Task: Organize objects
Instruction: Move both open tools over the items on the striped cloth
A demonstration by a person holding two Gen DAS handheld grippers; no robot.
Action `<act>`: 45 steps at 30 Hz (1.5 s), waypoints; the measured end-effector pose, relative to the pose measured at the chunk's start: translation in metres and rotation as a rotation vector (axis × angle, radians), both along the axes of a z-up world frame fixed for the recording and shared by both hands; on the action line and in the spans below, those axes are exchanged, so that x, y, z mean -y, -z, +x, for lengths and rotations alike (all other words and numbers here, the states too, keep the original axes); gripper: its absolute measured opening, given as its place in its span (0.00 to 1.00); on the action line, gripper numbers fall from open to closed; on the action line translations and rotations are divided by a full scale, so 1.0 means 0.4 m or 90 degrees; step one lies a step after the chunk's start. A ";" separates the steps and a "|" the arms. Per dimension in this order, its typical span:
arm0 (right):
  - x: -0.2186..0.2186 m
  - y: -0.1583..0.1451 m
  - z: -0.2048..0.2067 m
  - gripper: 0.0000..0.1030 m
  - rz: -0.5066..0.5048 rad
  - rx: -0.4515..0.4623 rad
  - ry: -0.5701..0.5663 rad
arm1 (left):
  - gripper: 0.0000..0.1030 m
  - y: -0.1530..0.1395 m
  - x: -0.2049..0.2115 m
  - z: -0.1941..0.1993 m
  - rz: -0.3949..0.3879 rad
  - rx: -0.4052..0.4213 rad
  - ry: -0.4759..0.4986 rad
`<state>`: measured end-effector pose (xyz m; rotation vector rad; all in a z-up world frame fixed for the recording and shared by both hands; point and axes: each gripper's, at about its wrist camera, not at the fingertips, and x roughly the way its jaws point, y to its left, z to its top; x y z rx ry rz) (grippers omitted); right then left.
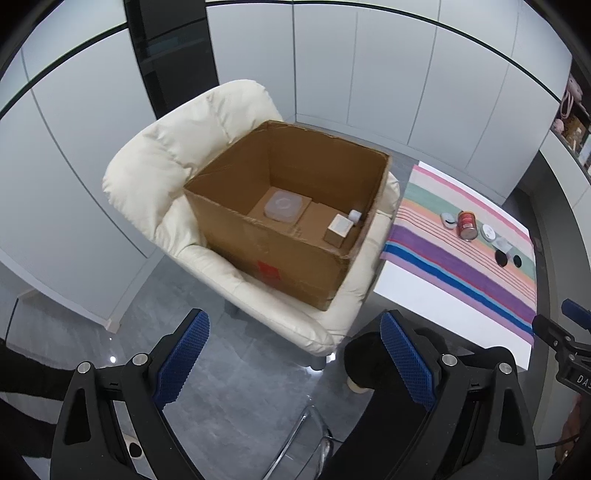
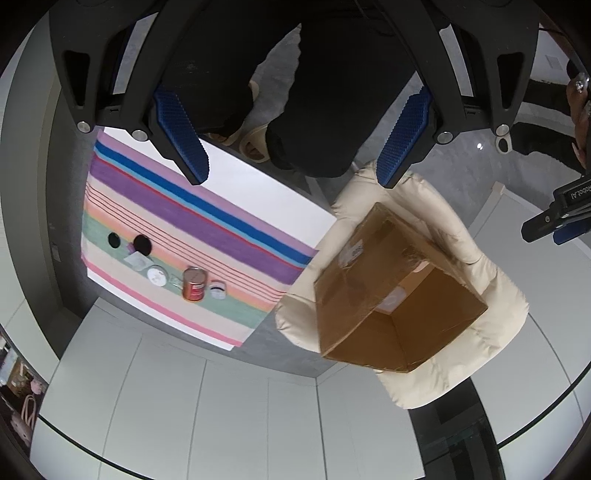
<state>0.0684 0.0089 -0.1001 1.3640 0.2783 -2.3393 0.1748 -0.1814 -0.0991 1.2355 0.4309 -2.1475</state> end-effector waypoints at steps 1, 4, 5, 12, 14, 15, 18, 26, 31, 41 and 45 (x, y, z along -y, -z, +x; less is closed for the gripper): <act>-0.010 0.002 -0.005 0.91 0.000 0.002 0.004 | 0.92 0.002 -0.006 -0.010 0.001 0.002 0.004; -0.043 0.009 -0.017 0.91 0.000 0.005 0.018 | 0.92 0.006 -0.027 -0.038 0.003 0.004 0.021; -0.057 0.012 -0.020 0.91 0.000 0.005 0.023 | 0.92 0.007 -0.035 -0.049 0.001 0.006 0.028; -0.158 0.039 -0.058 0.91 0.002 0.017 0.071 | 0.92 0.017 -0.082 -0.129 0.000 0.016 0.067; -0.184 0.045 -0.069 0.91 0.004 0.020 0.085 | 0.92 0.017 -0.094 -0.149 0.000 0.017 0.074; -0.199 0.049 -0.076 0.91 0.005 0.022 0.095 | 0.92 0.018 -0.100 -0.158 0.001 0.016 0.078; -0.234 0.054 -0.092 0.91 0.006 0.024 0.111 | 0.92 0.015 -0.116 -0.184 -0.001 0.015 0.087; -0.311 0.040 -0.113 0.91 0.006 0.005 0.130 | 0.92 0.010 -0.162 -0.262 -0.007 0.016 0.110; -0.370 0.046 -0.121 0.91 0.003 0.000 0.141 | 0.92 0.016 -0.227 -0.335 -0.002 0.006 0.137; -0.520 0.105 -0.148 0.91 0.019 0.016 0.209 | 0.92 0.057 -0.337 -0.455 0.013 0.020 0.195; -0.581 0.132 -0.163 0.91 0.021 0.019 0.250 | 0.92 0.060 -0.356 -0.478 0.007 0.026 0.209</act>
